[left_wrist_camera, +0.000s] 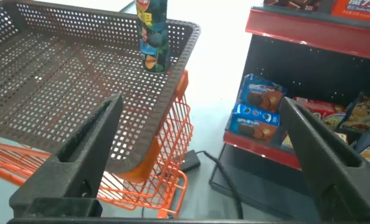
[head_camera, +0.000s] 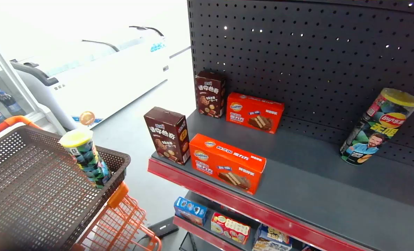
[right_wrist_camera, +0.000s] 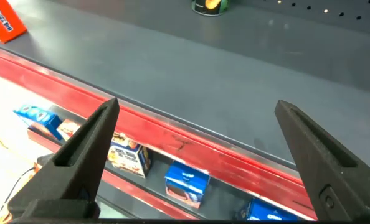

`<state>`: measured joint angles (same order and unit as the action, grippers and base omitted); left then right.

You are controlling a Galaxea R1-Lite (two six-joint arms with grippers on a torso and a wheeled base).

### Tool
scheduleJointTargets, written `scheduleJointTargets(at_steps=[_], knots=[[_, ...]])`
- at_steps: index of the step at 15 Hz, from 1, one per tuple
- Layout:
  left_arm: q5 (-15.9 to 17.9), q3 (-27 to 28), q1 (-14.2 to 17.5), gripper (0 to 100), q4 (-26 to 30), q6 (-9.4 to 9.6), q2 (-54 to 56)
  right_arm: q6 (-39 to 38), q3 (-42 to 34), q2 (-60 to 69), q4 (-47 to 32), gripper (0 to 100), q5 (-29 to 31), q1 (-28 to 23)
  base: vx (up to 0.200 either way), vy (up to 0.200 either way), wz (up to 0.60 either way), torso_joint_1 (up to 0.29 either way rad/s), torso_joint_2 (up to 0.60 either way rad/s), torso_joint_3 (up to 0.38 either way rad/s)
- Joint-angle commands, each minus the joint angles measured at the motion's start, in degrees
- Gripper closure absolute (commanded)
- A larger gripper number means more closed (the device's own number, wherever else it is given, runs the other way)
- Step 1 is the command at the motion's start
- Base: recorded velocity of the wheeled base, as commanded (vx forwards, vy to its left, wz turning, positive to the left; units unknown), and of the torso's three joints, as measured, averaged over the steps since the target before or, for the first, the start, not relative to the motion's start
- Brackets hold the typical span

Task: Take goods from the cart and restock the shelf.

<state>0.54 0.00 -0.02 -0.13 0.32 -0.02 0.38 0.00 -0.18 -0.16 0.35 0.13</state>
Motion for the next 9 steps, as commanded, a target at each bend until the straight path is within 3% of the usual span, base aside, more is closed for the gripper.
scheduleJointTargets(at_steps=[1,6,8,9], knots=[[-0.01,0.0,0.02,0,-0.04,0.03,0.02,0.06,0.0,-0.08,-0.02,0,0.0,0.04,0.0,0.0,0.0,0.0,0.0,0.0],[-0.71,0.0,0.02,0,-0.13,0.12,0.02,0.06,0.0,-0.08,-0.02,0,0.0,0.04,0.0,0.0,0.0,0.0,0.0,0.0],[-1.77,7.29,-0.15,0,1.54,0.74,-1.12,0.06,0.0,-0.08,-0.02,0,0.0,0.04,0.0,0.0,0.0,0.0,0.0,0.0],[-1.77,10.99,-0.42,0,5.5,0.91,-4.9,0.06,0.0,-0.08,-0.02,0,0.0,0.04,0.0,0.0,0.0,0.0,0.0,0.0]])
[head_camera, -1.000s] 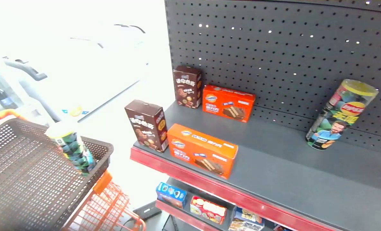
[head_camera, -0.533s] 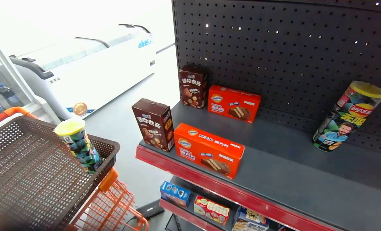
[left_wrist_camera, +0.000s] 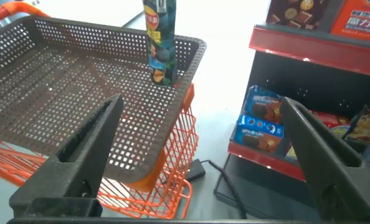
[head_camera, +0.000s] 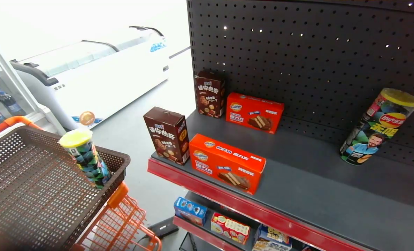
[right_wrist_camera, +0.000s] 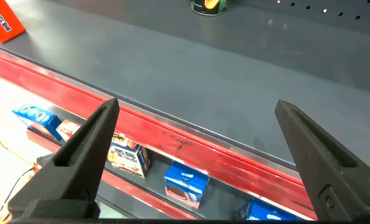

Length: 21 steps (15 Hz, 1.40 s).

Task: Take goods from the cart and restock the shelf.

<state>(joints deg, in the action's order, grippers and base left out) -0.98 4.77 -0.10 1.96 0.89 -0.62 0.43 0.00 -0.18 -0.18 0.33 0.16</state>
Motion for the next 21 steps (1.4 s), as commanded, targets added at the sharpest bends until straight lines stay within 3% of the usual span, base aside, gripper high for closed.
scheduleJointTargets(at_steps=[1,2,4,7,8,9,11,12,13,15,17,19,20,21], knots=[[-0.26,12.72,-0.43,0,8.67,0.43,-9.93,0.01,0.0,-0.08,0.01,0,0.02,0.02,0.0,0.0,0.0,0.0,0.0,0.0],[-0.26,13.25,-0.43,0,9.02,0.43,-10.54,0.01,0.0,-0.08,0.01,0,0.02,0.02,0.0,0.0,0.0,0.0,0.0,0.0],[-1.22,16.15,0.19,0,7.79,0.6,-23.28,0.01,0.0,-0.08,0.01,0,0.02,0.02,0.0,0.0,0.0,0.0,0.0,0.0],[-1.84,16.15,-0.52,0,-2.84,0.43,-40.07,0.01,0.0,-0.08,0.01,0,0.02,0.02,0.0,0.0,0.0,0.0,0.0,0.0],[-1.84,16.42,2.82,0,-5.92,0.52,-45.61,0.01,0.0,-0.08,0.01,0,0.02,0.02,0.0,0.0,0.0,0.0,0.0,0.0],[-1.66,16.5,7.39,0,-9.35,1.66,-50.18,0.01,0.0,-0.08,0.01,0,0.02,0.02,0.0,0.0,0.0,0.0,0.0,0.0],[-0.96,16.94,12.67,0,-16.64,4.3,-60.11,0.01,0.0,-0.08,0.01,0,0.02,0.02,0.0,0.0,0.0,0.0,0.0,0.0],[-0.69,16.94,12.84,0,-17.08,4.3,-60.73,0.01,0.0,-0.08,0.01,0,0.02,0.02,0.0,0.0,0.0,0.0,0.0,0.0],[1.85,17.12,10.91,0,-25.61,4.56,-68.2,0.01,0.0,-0.08,0.01,0,0.02,0.02,0.0,0.0,0.0,0.0,0.0,0.0],[1.94,16.24,10.64,0,-37.56,4.74,-77.16,0.01,0.0,-0.08,0.01,0,0.02,0.02,0.0,0.0,0.0,0.0,0.0,0.0],[1.85,14.04,10.56,0,-47.93,6.76,-84.46,0.01,0.0,-0.08,0.01,0,0.02,0.02,0.0,0.0,0.0,0.0,0.0,0.0],[1.94,13.6,10.47,0,-50.39,7.2,-86.21,0.01,0.0,-0.08,0.01,0,0.02,0.02,0.0,0.0,0.0,0.0,0.0,0.0],[1.85,14.04,9.94,0,-58.48,7.55,-94.56,0.01,0.0,-0.08,0.01,0,0.02,0.02,0.0,0.0,0.0,0.0,0.0,0.0],[1.77,14.04,9.59,0,-61.2,7.46,-96.76,0.01,0.0,-0.08,0.01,0,0.02,0.02,0.0,0.0,0.0,0.0,0.0,0.0]])
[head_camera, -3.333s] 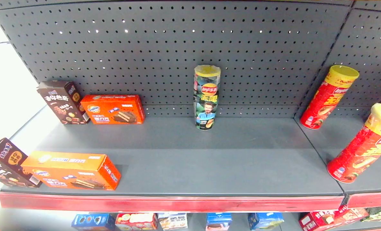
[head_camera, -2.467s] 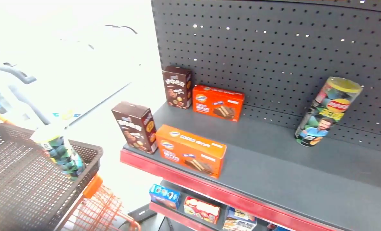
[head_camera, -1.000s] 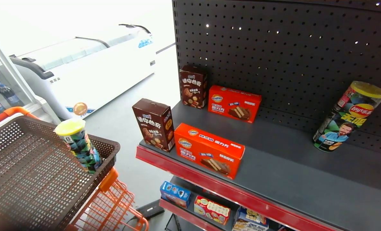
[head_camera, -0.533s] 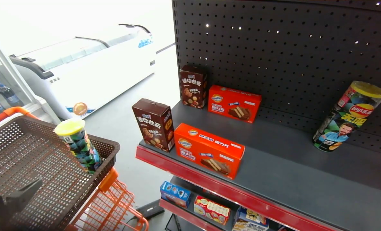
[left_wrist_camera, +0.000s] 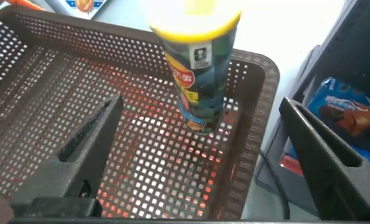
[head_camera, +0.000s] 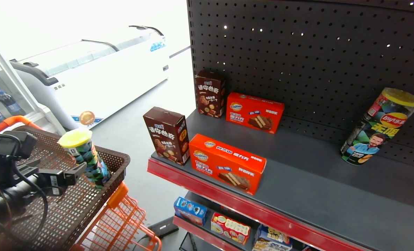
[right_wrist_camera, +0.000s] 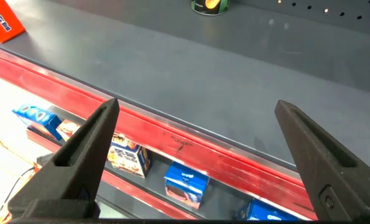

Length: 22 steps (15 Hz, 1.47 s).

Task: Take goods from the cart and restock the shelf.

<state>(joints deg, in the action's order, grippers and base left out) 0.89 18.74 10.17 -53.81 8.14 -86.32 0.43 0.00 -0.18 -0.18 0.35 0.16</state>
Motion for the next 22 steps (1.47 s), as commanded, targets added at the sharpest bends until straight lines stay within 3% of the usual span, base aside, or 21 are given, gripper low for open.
scheduleJointTargets(at_steps=[1,6,10,13,17,18,22], knots=[[-0.1,0.07,-1.82,0,-9.91,0.03,-14.75,0.01,0.0,-0.08,0.01,0,0.0,0.02,0.0,0.0,0.0,0.0,0.0,0.0],[-0.1,0.86,-1.82,0,-24.06,0.29,-26.71,0.01,0.0,-0.08,0.01,0,0.0,0.02,0.0,0.0,0.0,0.0,0.0,0.0],[-0.27,6.49,-1.73,0,-30.48,0.47,-33.47,0.01,0.0,-0.08,0.01,0,0.0,0.02,0.0,0.0,0.0,0.0,0.0,0.0],[-2.82,10.79,-1.82,0,-31.44,0.91,-36.99,0.01,0.0,-0.08,0.01,0,0.0,0.02,0.0,0.0,0.0,0.0,0.0,0.0],[-2.82,16.24,-1.38,0,-31.62,1.26,-40.42,0.01,0.0,-0.08,0.01,0,0.0,0.02,0.0,0.0,0.0,0.0,0.0,0.0],[-2.82,17.03,-1.38,100,-31.97,1.17,-41.03,0.01,0.0,-0.08,0.01,0,0.0,0.02,0.0,0.0,0.0,0.0,0.0,0.0],[-2.74,19.58,-1.73,100,-31.88,1.17,-41.03,0.01,0.0,-0.08,0.01,0,0.0,0.02,0.0,0.0,0.0,0.0,0.0,0.0]])
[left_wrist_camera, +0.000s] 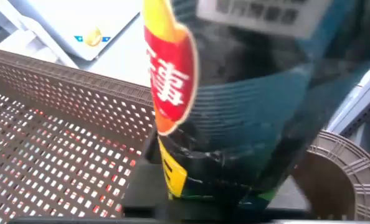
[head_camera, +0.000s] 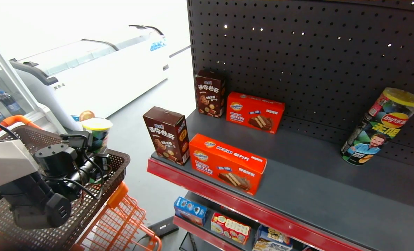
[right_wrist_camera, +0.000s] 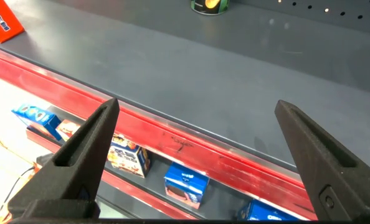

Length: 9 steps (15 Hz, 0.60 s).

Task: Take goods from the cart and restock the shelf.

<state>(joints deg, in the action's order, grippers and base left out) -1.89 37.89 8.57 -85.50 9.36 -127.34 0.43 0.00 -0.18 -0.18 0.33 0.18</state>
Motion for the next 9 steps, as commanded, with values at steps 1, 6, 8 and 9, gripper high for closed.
scheduleJointTargets(at_steps=[1,6,8,9], knots=[[-0.04,1.14,-0.4,100,-0.19,-0.13,0.69,0.01,0.0,-0.08,0.01,0,0.02,-0.01,0.0,0.0,0.0,0.0,0.0,0.0],[-0.04,1.66,-1.28,100,-0.01,-0.13,6.93,0.01,0.0,-0.08,0.01,0,0.02,-0.01,0.0,0.0,0.0,0.0,0.0,0.0],[0.13,1.57,-1.28,100,0.95,0.22,10.62,0.01,0.0,-0.08,0.01,0,0.02,-0.01,0.0,0.0,0.0,0.0,0.0,0.0],[0.31,1.4,-1.28,100,2.01,0.22,12.47,0.01,0.0,-0.08,0.01,0,0.02,-0.01,0.0,0.0,0.0,0.0,0.0,0.0]])
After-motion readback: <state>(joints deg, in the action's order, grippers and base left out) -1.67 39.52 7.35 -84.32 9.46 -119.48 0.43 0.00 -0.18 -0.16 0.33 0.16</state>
